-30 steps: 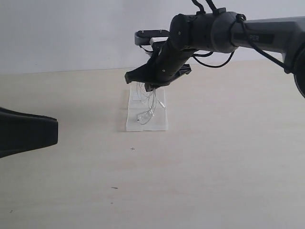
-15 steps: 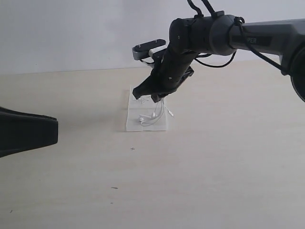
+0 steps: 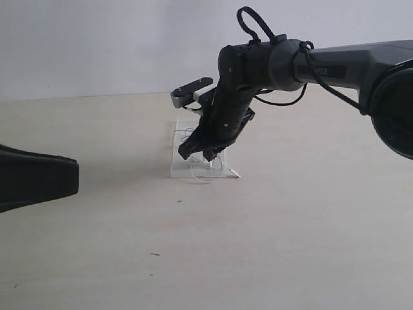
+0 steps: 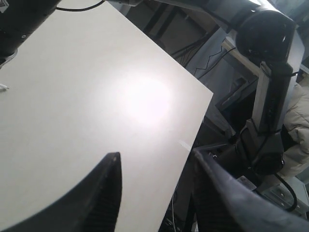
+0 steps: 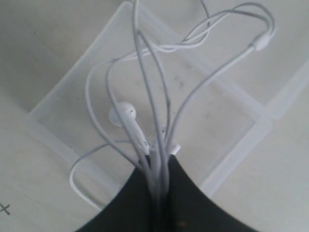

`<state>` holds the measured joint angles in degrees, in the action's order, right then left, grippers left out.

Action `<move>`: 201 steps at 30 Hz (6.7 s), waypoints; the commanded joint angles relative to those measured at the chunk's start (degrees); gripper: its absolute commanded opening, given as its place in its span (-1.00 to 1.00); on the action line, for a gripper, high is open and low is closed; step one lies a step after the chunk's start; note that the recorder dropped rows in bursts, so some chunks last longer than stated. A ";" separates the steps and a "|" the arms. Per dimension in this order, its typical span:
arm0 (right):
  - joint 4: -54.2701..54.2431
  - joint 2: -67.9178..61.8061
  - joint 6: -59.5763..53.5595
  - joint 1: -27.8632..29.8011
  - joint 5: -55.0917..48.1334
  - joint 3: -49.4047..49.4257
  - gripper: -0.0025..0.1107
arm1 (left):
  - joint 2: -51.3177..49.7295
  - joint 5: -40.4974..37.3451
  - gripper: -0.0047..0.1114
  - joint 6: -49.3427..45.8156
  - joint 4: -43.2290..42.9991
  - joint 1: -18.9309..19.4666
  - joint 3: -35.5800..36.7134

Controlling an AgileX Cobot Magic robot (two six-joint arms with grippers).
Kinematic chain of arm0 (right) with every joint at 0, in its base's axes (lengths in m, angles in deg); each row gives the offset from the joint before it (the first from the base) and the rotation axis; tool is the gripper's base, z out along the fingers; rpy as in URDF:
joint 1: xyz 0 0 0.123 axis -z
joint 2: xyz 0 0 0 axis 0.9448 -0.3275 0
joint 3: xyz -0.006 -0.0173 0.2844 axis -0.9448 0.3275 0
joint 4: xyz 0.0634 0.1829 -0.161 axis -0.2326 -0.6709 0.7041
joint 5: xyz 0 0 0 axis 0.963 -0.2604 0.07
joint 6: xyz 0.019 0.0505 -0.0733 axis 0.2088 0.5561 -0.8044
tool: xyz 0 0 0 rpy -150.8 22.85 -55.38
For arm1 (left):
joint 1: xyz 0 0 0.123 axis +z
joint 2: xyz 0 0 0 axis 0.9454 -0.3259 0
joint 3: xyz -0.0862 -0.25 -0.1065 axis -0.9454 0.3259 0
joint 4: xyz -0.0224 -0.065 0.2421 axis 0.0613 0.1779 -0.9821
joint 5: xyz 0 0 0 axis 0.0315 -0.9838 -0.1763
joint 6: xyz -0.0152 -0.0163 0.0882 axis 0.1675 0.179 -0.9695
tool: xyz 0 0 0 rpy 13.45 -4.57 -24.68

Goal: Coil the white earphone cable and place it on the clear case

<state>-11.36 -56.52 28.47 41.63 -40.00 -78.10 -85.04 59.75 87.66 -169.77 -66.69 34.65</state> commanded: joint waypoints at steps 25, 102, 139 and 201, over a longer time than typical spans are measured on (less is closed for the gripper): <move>-2.38 1.12 -5.42 -0.06 -2.68 -0.43 0.44 | 0.25 -0.67 -0.14 -0.24 0.34 -0.21 0.29; 20.50 -0.44 23.05 -0.06 9.97 -0.43 0.14 | 0.25 -0.80 -0.14 -0.13 0.34 -0.21 0.29; 20.75 1.01 23.15 -0.06 11.57 -0.43 -0.96 | 0.25 -2.45 -0.14 -0.13 0.34 -0.21 1.44; 17.48 3.21 21.66 -5.44 1.89 -0.43 0.19 | 0.25 -2.47 -0.14 -0.13 0.34 -0.21 1.44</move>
<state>2.36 -55.02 48.12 36.01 -37.25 -78.10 -85.04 57.47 87.66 -170.00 -66.69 35.94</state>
